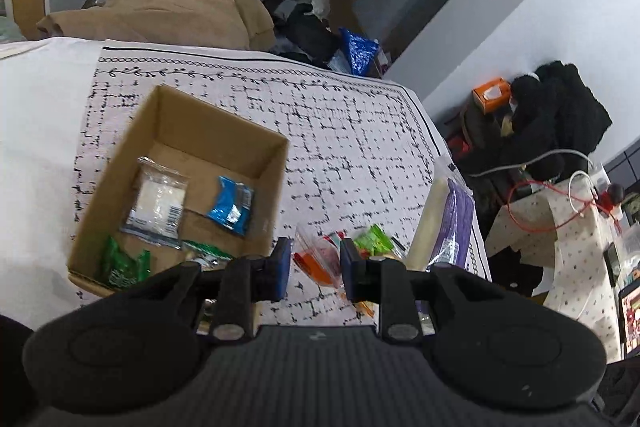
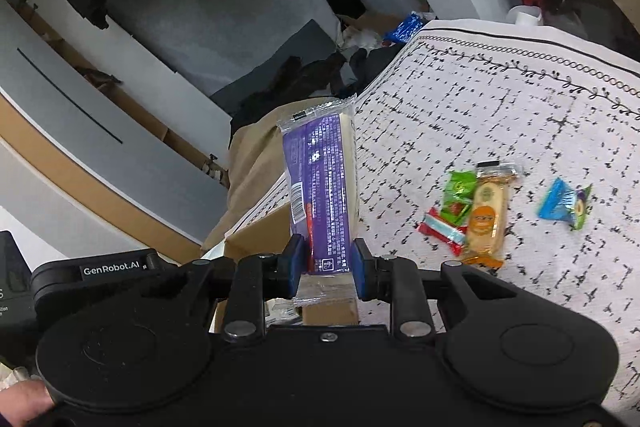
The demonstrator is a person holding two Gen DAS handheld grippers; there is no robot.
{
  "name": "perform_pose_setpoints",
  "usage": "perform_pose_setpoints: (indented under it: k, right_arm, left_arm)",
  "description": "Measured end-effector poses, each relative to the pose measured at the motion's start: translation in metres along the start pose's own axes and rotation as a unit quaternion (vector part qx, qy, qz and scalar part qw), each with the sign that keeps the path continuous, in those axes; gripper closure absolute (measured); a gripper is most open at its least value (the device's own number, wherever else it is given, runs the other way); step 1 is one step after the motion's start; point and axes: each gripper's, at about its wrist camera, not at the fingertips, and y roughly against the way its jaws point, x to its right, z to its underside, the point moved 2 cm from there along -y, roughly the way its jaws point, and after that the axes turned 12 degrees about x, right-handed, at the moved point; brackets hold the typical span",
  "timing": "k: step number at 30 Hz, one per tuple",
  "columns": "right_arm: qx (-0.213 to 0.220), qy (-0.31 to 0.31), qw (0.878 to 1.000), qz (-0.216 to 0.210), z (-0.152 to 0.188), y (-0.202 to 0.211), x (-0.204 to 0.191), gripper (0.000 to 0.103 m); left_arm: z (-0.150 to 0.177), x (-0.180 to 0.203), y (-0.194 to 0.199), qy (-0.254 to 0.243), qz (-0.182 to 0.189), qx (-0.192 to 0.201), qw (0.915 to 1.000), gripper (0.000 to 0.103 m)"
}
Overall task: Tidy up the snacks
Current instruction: 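Carry both snacks into the cardboard box and open both tools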
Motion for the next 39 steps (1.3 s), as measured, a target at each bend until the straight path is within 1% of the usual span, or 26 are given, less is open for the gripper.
perform_pose_setpoints:
  k: [14,25,32,36,39]
  right_arm:
    - [-0.026,0.017,0.999,-0.006,0.012,-0.036,-0.034,0.078]
    - [-0.066,0.031,0.997,-0.006,0.039,-0.081,-0.058,0.078]
    - [-0.088,0.038,0.995,-0.007,0.049,-0.104,-0.070,0.078]
    - [-0.099,0.043,0.994,-0.005,0.055,-0.113,-0.076,0.078]
    - [-0.106,0.043,0.993,0.000,0.061,-0.120,-0.078,0.078]
  left_arm:
    - [-0.035,-0.041,-0.011,0.031,-0.012,0.010,0.9994,0.077]
    - [-0.049,-0.092,-0.036,0.067,-0.033,-0.001,0.9972,0.077]
    - [-0.055,-0.114,-0.058,0.084,-0.040,-0.014,0.9955,0.077]
    - [-0.060,-0.120,-0.065,0.088,-0.032,-0.011,0.9955,0.077]
    - [-0.065,-0.122,-0.062,0.099,-0.022,0.003,0.9948,0.073]
